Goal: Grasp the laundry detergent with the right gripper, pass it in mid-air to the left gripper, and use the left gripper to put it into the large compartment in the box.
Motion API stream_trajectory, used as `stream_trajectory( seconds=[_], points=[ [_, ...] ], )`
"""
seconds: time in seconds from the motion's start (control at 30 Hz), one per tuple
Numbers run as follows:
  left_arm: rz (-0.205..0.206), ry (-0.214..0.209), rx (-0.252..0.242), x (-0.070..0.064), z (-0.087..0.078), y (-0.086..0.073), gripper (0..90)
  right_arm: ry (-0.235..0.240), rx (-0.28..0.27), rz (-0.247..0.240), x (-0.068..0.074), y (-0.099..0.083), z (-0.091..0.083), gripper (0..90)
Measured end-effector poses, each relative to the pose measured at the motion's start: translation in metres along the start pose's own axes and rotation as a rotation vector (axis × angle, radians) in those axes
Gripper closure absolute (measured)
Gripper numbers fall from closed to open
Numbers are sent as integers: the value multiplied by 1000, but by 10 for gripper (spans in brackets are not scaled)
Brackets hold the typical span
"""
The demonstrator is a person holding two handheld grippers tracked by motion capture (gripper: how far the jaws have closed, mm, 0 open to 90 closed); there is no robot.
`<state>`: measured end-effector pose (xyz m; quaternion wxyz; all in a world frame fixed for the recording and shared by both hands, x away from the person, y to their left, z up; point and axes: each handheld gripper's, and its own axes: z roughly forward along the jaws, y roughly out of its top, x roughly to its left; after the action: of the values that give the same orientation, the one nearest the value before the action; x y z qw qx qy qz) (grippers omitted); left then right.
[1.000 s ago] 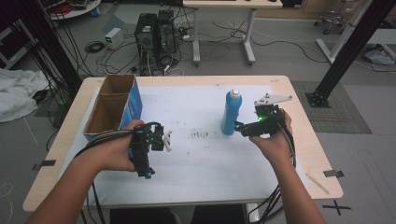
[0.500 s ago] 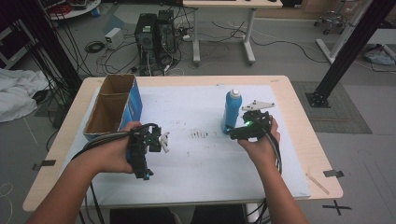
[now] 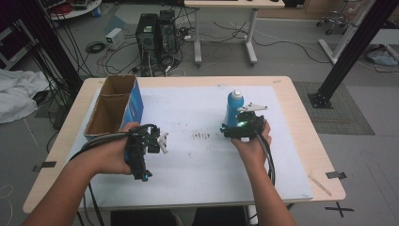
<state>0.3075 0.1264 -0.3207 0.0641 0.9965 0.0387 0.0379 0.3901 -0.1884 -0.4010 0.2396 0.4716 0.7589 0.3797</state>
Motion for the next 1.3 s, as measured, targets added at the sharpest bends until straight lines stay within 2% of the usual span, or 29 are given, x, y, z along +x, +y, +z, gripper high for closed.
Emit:
stream_trajectory(
  seconds=[0.17, 0.57, 0.7, 0.83, 1.0, 1.03, 1.1, 1.2, 1.3],
  points=[
    [-4, 2, 0, 0, -1, -2, 56, -18, -10, 32, 1, -2, 9, 22],
    [-10, -1, 5, 0, -1, -6, 56, -59, -43, 51, 1, -2, 20, 22],
    [-10, 7, 1, 0, -4, -8, 56, -83, -82, 75, 2, -2, 24, 23],
    [-15, 8, -1, 1, -5, -11, 56, -98, -91, 80, 4, -1, 27, 25],
    [-21, 6, -1, 1, -3, -13, 56, -119, -99, 92, 5, -1, 29, 48],
    [-21, 4, 1, 1, -2, -13, 56, -121, -108, 95, 5, -1, 28, 67],
    [-21, 2, 1, 1, -1, -13, 56, -116, -122, 81, 7, -1, 27, 159],
    [-19, 4, 2, 1, -1, -13, 55, -118, -128, 75, 9, 0, 27, 158],
    [-17, 3, -3, 0, -2, -13, 56, -140, -121, 82, 9, -1, 29, 159]
  ],
)
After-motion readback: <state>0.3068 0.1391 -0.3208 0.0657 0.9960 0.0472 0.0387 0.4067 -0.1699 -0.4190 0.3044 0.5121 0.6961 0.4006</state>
